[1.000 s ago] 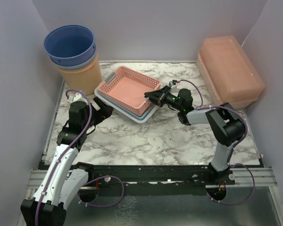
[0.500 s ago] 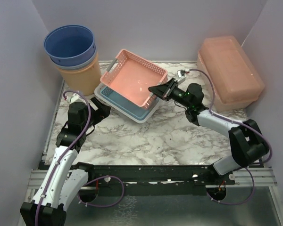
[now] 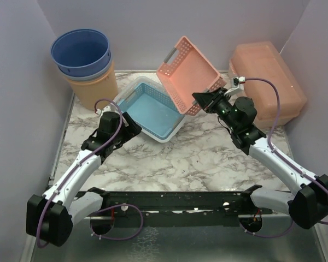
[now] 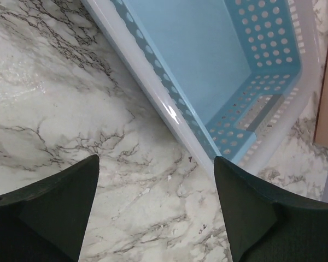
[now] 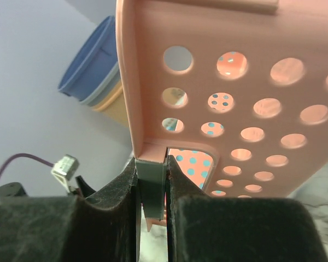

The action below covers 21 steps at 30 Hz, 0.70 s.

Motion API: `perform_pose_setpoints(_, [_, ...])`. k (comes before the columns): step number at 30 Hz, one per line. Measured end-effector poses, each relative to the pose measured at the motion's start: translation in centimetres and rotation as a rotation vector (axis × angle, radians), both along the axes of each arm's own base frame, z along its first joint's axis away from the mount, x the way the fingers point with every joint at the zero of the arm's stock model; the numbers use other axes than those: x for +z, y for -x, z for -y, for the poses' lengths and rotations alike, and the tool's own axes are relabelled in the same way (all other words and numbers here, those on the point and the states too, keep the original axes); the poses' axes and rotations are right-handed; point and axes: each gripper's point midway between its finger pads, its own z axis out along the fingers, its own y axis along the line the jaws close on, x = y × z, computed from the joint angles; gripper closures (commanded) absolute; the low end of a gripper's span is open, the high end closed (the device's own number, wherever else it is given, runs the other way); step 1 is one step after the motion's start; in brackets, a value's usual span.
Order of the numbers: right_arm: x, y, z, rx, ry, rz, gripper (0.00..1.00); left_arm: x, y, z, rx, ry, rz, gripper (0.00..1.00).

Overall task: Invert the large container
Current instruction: Move the container to the center of the board.

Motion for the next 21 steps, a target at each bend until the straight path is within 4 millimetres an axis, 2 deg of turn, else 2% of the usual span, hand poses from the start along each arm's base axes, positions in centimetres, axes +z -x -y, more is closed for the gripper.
perform_pose_setpoints(6, [0.5,-0.1,3.4,-0.15,0.167,0.086,0.99,-1.4,-2.7,0.7,0.089,-0.025,-0.03,0.15])
perform_pose_setpoints(7, [0.9,0.0,5.1,-0.211,0.279,0.145,0.99,-2.4,-4.2,0.7,0.145,-0.045,-0.048,0.18])
perform_pose_setpoints(13, [0.2,-0.1,6.9,-0.269,0.46,0.196,0.99,-4.5,-5.9,0.3,0.192,-0.1,-0.089,0.3])
perform_pose_setpoints(17, [-0.1,0.1,7.5,-0.278,0.526,0.21,0.99,-6.5,-6.5,0.6,0.167,-0.141,-0.127,0.46])
perform_pose_setpoints(21, [-0.8,0.4,7.9,-0.279,0.55,0.211,0.99,-7.0,-6.4,0.7,0.129,-0.177,-0.134,0.49])
